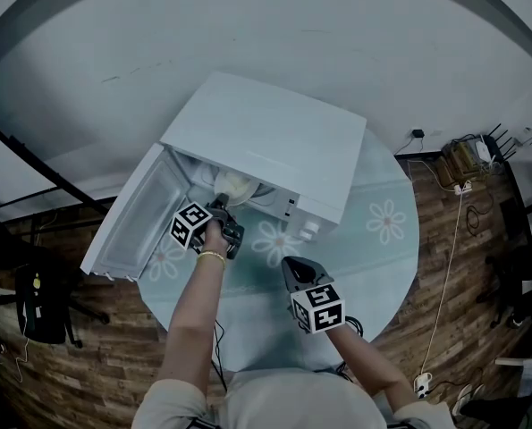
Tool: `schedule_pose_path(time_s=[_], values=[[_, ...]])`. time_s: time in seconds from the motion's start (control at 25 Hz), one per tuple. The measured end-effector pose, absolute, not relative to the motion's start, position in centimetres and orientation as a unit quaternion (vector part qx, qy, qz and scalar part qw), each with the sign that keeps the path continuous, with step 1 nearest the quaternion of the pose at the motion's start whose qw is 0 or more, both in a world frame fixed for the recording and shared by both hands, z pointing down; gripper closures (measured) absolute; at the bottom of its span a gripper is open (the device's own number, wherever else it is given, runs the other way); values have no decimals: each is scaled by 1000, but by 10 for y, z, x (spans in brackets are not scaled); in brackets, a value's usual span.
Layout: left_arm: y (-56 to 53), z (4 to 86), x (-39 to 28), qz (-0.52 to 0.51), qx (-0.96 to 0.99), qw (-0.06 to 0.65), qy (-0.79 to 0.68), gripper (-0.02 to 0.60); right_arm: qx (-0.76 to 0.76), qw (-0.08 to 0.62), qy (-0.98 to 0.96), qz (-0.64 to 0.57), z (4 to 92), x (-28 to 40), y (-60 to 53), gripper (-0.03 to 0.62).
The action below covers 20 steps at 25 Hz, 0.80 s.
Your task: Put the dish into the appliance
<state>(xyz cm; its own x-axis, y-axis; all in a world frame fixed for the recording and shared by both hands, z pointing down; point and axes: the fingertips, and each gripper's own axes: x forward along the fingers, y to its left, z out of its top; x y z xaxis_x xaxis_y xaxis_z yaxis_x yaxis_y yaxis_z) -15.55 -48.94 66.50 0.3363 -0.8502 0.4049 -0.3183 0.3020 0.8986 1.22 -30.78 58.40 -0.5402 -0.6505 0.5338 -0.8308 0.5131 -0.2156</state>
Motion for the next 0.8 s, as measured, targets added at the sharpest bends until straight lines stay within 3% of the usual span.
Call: schedule_pose_path(time_s=[0.8], values=[[-512, 666, -153, -200, 557, 594, -545, 543, 441, 192, -843, 240, 591, 16, -312, 589]])
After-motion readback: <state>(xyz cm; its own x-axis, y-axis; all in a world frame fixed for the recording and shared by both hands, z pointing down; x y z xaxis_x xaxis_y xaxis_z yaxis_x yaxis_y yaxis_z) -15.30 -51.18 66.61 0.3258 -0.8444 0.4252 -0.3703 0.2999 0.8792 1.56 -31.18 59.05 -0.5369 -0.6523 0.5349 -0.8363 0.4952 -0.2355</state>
